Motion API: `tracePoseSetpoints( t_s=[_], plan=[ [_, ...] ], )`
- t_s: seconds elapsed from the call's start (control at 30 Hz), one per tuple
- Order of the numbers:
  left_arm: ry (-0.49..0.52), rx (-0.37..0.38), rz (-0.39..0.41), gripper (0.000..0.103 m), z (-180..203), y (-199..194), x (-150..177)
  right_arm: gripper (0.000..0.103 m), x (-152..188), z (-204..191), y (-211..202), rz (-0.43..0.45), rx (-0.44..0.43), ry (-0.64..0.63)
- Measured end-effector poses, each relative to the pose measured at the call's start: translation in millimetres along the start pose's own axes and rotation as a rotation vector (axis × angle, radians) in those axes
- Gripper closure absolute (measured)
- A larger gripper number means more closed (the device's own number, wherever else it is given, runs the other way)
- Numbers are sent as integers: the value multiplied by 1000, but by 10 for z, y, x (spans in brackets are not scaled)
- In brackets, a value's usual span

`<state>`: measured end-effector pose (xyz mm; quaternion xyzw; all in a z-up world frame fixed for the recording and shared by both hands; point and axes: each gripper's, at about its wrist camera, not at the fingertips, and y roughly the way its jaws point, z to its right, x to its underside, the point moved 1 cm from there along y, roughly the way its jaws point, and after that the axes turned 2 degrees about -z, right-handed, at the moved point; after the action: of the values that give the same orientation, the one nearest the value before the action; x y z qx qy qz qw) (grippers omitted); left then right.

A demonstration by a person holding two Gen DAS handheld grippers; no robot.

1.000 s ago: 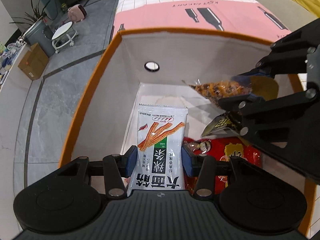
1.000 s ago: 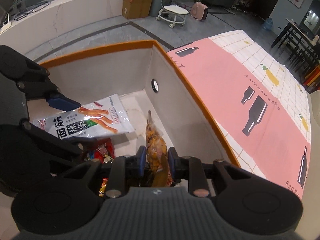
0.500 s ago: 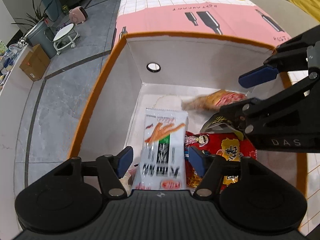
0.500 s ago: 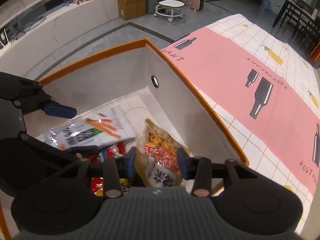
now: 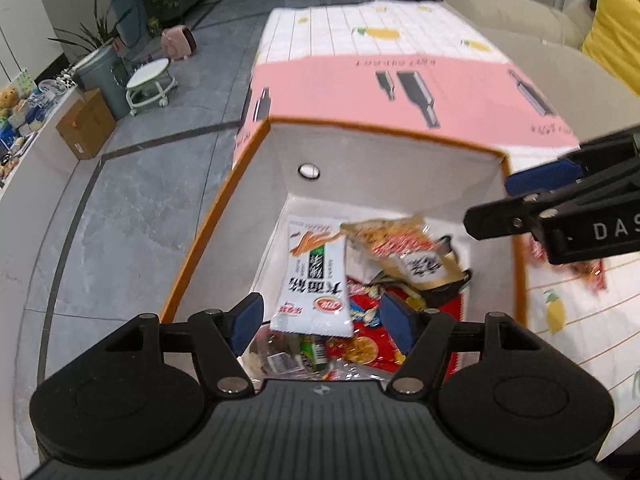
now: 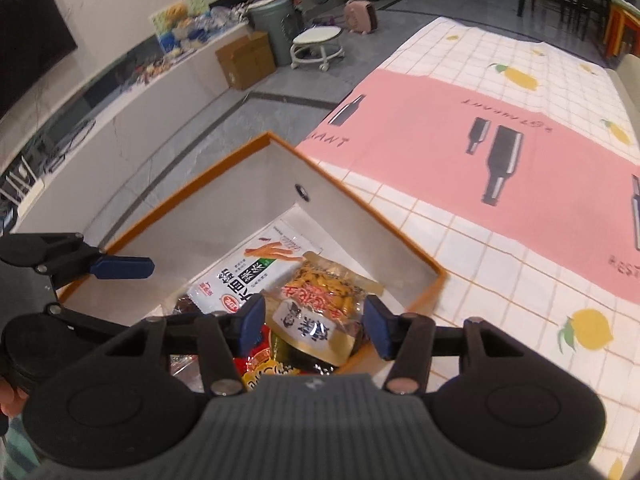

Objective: Organize snacks
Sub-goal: 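Withdraw both tools from the box toward the red meat-stick packet, then grasp the red meat-stick packet with the left tool while the right tool grasps the clear packet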

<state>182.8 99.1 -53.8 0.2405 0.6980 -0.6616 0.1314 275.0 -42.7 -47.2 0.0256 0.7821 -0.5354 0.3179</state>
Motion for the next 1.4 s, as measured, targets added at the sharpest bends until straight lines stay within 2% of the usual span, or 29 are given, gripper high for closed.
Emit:
tracePoseSetpoints(
  t_s=[0.33,0.47,0.6,0.77,0.97,1.13,1.27,1.33,1.4],
  plan=[
    [-55,71,152,24,373,-493,18,33,486,294,-710,146,73,87],
    [-47,97,208,25,628,-647,57,32,818,431,-924,188,134,113],
    [-53,154,243,25,874,-718,118,32,1182,604,-1070,204,184,165],
    [-29,241,227,25,1215,-626,230,32,1619,816,-1141,210,229,212],
    [8,266,184,24,1562,-331,374,33,1969,994,-1069,202,300,229],
    [52,241,151,21,1725,-83,438,33,2074,1101,-920,190,307,232],
    [11,274,123,22,1712,57,401,33,2034,1171,-810,180,360,193],
    [-7,278,105,23,1710,145,348,38,1982,1213,-767,180,399,154],
    [-33,292,89,23,1702,233,284,38,1924,1279,-719,180,427,115]
  ],
)
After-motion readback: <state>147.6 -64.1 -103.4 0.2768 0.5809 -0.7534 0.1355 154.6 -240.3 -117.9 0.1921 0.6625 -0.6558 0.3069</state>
